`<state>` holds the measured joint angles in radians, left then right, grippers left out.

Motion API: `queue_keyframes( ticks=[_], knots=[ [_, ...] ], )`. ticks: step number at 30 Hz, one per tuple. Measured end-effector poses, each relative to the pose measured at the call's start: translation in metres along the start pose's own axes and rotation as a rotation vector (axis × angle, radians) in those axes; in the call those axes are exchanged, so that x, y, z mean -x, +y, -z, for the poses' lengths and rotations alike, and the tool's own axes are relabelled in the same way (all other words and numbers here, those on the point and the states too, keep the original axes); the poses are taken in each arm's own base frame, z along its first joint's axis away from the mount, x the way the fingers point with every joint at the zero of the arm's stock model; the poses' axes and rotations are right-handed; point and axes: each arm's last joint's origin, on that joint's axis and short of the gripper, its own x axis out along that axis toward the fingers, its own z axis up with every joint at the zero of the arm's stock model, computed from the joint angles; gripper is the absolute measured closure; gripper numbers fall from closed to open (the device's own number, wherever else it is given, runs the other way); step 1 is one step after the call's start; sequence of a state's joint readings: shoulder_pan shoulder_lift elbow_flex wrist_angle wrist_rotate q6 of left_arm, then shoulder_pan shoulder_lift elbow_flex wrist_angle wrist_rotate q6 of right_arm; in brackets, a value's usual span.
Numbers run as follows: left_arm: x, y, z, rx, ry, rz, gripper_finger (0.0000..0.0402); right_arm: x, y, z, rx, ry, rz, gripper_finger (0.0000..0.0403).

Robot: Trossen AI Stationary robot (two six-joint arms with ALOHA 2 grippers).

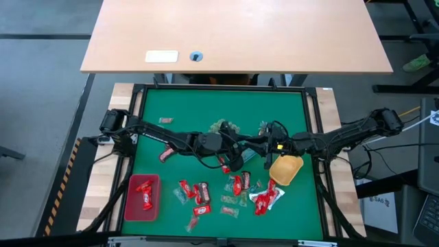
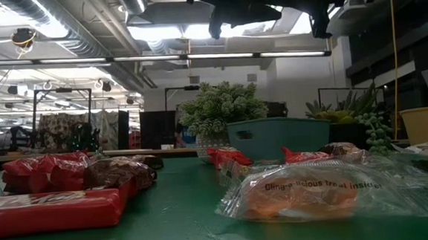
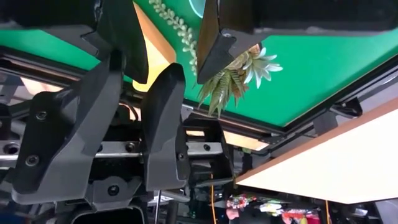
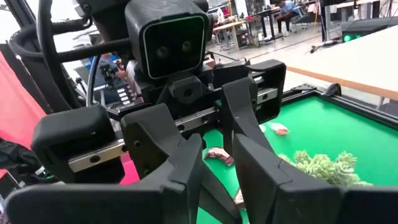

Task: Organize candy in baskets
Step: Put the green gummy into the yellow bin

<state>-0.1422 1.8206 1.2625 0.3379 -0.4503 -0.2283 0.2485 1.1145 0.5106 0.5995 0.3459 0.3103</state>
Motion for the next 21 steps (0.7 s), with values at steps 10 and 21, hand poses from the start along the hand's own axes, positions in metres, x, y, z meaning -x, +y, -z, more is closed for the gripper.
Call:
queue_keyframes(
  ticks=[10,21],
  knots=[
    [0.002,-0.001,0.000,-0.008,0.016,0.002,0.0270,0.007,-0.001,-0.001,0.018,0.055,-0.019,0.0308],
    [0.056,0.013,-0.030,-0.068,0.258,0.075,0.0270,0.018,-0.005,-0.005,0.031,0.115,-0.044,0.0308]
  ],
)
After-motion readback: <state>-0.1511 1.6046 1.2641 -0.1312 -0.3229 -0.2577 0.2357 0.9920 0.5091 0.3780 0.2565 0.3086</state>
